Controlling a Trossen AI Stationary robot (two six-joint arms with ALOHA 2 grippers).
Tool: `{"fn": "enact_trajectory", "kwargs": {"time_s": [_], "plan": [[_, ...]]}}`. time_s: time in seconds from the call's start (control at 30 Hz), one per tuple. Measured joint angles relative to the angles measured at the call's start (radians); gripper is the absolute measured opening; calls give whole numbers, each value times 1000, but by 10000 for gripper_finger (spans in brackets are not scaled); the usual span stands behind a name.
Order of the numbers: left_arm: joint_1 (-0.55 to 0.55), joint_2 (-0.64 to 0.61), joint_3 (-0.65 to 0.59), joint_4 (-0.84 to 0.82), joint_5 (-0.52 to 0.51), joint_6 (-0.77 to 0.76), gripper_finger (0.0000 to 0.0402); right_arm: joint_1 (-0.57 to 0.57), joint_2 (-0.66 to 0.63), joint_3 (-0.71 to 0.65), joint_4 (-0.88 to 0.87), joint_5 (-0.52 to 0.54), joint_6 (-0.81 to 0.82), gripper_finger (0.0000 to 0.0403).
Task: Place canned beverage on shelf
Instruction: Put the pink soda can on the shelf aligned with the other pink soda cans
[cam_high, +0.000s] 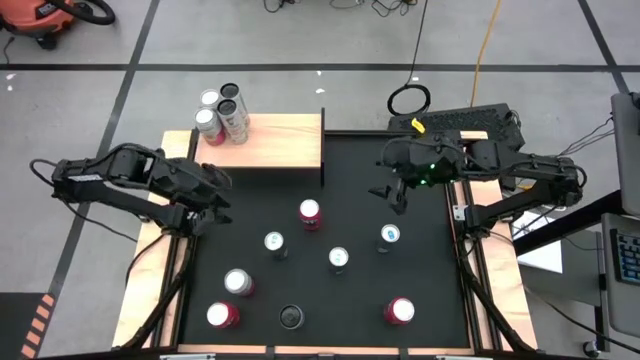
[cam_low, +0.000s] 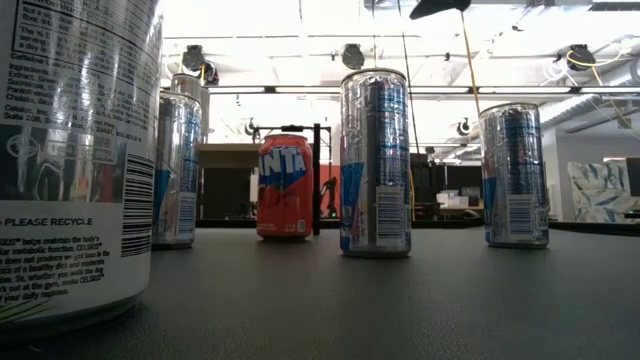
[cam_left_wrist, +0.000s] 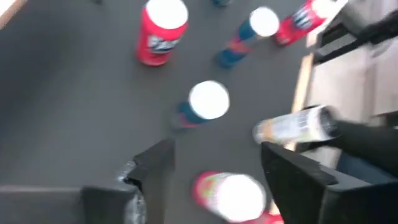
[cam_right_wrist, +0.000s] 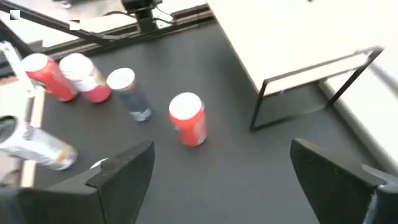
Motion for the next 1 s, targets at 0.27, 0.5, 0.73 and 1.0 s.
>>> {"fn": "enact_trajectory", "kwargs": {"time_s": [0.27,0.5,0.73,1.0], "plan": [[-65,23,-41,-20,-57,134,271,114,63,-7,34,107,-76,352],[-134,23,-130,55,-106,122,271,193,105,-105,58,111,-79,352],[-190,25,-179,96,-157,3,271,287,103,-151,140,89,5,352],[-299,25,-251,94,-197,-26,271,333,139,-151,370,92,13,352]]}}
